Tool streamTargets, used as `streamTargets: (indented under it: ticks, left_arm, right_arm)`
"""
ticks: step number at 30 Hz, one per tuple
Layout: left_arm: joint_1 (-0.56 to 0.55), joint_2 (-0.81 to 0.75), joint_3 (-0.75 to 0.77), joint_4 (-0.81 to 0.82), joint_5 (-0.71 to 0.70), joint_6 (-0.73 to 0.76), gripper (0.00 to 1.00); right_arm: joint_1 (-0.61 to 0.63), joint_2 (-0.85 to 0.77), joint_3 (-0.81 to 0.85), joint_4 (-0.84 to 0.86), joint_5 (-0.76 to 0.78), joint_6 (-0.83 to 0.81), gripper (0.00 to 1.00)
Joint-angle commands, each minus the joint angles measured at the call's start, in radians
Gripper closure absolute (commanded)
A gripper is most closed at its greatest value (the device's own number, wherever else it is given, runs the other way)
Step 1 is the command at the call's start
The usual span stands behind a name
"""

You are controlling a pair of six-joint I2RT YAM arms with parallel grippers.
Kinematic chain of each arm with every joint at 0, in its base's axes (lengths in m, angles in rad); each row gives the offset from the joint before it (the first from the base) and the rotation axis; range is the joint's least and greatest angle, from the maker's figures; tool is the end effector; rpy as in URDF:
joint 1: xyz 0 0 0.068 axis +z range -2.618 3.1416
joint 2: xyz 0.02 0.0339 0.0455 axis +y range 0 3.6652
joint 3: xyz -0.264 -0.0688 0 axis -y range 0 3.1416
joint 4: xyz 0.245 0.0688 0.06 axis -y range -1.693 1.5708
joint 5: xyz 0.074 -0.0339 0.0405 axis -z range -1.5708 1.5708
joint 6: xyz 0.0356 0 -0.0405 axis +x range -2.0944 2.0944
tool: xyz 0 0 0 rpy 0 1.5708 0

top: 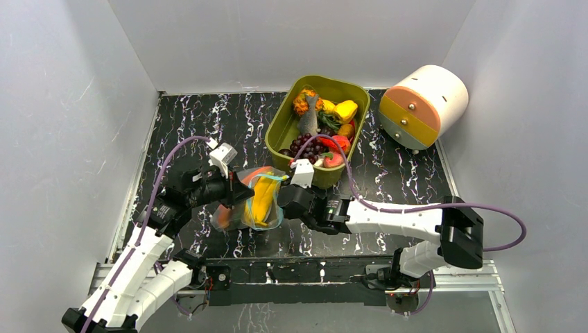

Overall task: Place the food in the zip-top bag and seal the zipper
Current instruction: Open the zipper of the food storage bag.

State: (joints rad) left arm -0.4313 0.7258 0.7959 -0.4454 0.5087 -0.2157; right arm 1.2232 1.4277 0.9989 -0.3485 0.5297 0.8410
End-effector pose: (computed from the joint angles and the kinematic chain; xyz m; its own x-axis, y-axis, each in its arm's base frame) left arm 0.1386 -0.0829 0.3272 -0.4915 0.0204 -0.8706 0.6875 0.6228 -0.3735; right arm 0.1207 0.2804 0.2541 -0.6726 0.0318 -0.7394 -0.2811 0.9132 0.2950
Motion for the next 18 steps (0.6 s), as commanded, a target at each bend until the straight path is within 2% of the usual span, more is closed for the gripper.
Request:
streamTargets:
  ticks: [1, 6, 10, 13, 15, 18]
  left_arm:
    - [-0.001, -0.006, 0.020, 0.011, -0.002, 0.012, 1.00]
    - [-0.001, -0.003, 0.007, 0.018, -0.004, 0.009, 1.00]
    - [-0.001, 0.005, 0.004, 0.021, -0.004, 0.010, 1.00]
    - [-0.001, 0.007, 0.003, 0.025, -0.002, 0.007, 1.00]
    - [-0.001, 0.004, 0.001, 0.030, 0.000, 0.001, 1.00]
    - [-0.001, -0.003, -0.004, 0.029, 0.002, -0.004, 1.00]
  right_arm:
    - [0.001, -0.057, 0.000, -0.094, 0.096, 0.050, 0.94]
    - [0.001, -0.087, 0.002, -0.117, 0.109, 0.074, 0.97]
    - [0.001, -0.133, -0.008, -0.048, 0.059, 0.043, 0.96]
    - [0.002, -0.166, -0.050, 0.113, -0.046, -0.007, 0.85]
    - [0.001, -0.162, -0.061, 0.158, -0.089, -0.002, 0.74]
    - [0.001, -0.121, -0.052, 0.177, -0.098, -0.001, 0.64]
